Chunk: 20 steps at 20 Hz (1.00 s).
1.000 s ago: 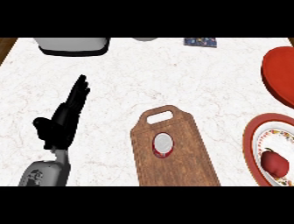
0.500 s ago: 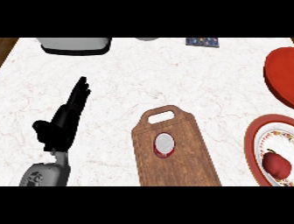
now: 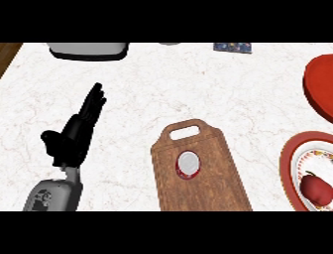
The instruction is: Pick the cupcake from the plate and place it in the bowl
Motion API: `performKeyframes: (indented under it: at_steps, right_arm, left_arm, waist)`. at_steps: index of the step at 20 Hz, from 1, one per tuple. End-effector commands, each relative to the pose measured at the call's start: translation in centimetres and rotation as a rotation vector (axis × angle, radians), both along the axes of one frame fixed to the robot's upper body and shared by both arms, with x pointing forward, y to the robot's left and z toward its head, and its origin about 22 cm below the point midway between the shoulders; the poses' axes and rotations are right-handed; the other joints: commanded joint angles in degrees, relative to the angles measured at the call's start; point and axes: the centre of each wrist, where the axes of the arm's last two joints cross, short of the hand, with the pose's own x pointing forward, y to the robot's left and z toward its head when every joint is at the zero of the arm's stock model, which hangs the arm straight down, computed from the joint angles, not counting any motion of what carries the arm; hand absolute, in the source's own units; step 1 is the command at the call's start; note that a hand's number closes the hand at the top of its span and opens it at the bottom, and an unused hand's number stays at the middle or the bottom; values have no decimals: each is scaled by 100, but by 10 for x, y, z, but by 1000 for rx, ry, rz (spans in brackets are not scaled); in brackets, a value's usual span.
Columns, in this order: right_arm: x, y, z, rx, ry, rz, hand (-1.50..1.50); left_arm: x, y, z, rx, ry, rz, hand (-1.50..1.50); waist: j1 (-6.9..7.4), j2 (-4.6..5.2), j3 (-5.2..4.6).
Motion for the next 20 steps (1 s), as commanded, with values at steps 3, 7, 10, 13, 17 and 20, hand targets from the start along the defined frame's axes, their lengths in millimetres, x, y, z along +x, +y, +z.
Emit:
performKeyframes:
  at_steps: [3,7,10,13,17,20]
  right_arm:
    - [-24,-21,-44,197,94,23,-150]
    - [-29,-24,-53,281,99,151,-150]
    - [-26,-35,-23,327,3,203,-150]
    - [-33,-35,-41,370,-135,197,-150]
    - [-29,-39,-20,393,-278,150,-150]
    - [-35,-53,-3,468,-307,140,-150]
  left_arm:
    - [5,1,14,-15,-5,-5,0]
    - [2,5,4,-5,-19,0,0]
    - [3,-7,6,-2,-15,-1,0]
    - [-6,5,8,-18,-15,8,0]
    - [-6,8,-3,-3,-8,14,0]
    - [-13,-16,4,3,-10,-4,0]
  waist:
    - [17,11,13]
    - [52,29,16]
    - [19,12,13]
    - [-17,-24,9]
    - [-2,-6,6]
    - [-43,-36,4]
